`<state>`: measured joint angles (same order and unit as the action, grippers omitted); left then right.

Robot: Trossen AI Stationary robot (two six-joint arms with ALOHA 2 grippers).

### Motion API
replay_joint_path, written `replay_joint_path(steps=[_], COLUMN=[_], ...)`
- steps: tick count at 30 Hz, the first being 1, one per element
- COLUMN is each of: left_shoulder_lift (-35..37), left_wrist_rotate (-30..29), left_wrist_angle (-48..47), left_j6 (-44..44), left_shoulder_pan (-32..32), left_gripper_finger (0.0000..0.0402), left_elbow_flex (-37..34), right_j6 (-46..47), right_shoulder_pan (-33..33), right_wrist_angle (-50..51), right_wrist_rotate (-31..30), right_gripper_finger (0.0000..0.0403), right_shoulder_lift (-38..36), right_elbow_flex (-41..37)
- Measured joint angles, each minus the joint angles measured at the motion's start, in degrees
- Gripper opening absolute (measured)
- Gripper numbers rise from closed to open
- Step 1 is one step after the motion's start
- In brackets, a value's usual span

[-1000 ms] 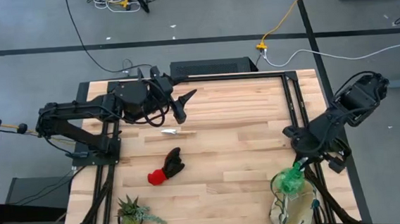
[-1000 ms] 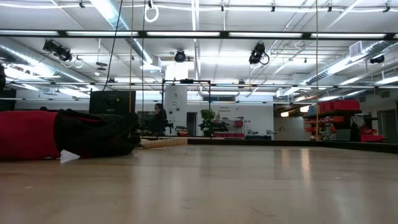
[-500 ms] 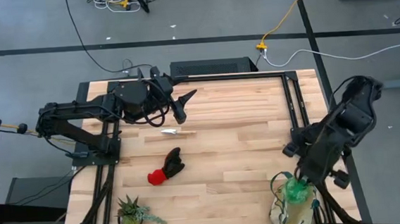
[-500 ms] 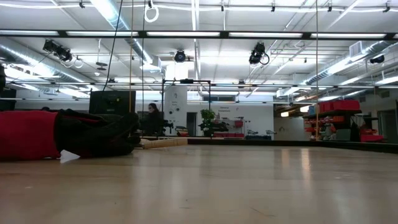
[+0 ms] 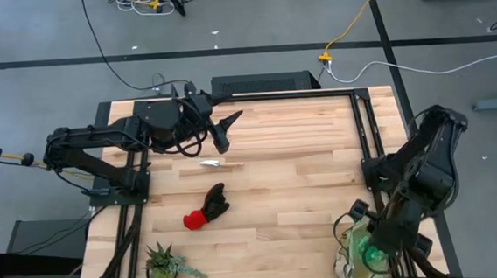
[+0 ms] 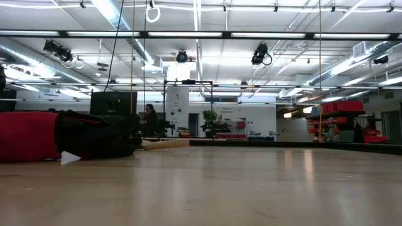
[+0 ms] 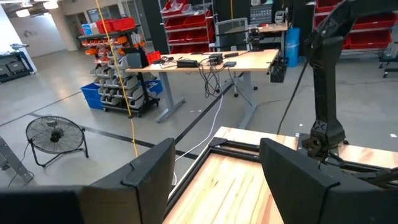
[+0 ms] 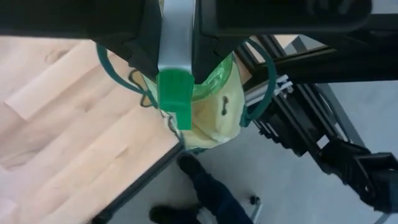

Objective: Pick & Place Garden tools in Gardening bag
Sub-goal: Put the green spray bottle into the gardening bag

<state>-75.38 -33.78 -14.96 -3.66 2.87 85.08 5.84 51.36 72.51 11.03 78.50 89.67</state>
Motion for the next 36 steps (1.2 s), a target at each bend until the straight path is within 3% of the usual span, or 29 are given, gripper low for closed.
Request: replay_joint_path(steps=[12,36], left_shoulder_lift=[0.99,0.92], left_wrist_rotate=[0.48,0.54], left_wrist_angle=[-0.26,-0.37], left_j6=[-0.04,-1.66], left_shoulder_pan=[0.00,-0.04], left_gripper_finger=[0.0241,0.0241], left_elbow_flex=[-0.02,-0.02], right_j6=[-1.53,-9.94], right_shoulder_pan=[3.09,6.28], right_wrist_angle=[-2.43,-3.00], right_wrist_rotate=[-0.16,-7.57], right_gripper_finger=[0.0052,0.0052], right_shoulder_lift=[4.03,12.88], right_elbow_flex=[0.00,0.04])
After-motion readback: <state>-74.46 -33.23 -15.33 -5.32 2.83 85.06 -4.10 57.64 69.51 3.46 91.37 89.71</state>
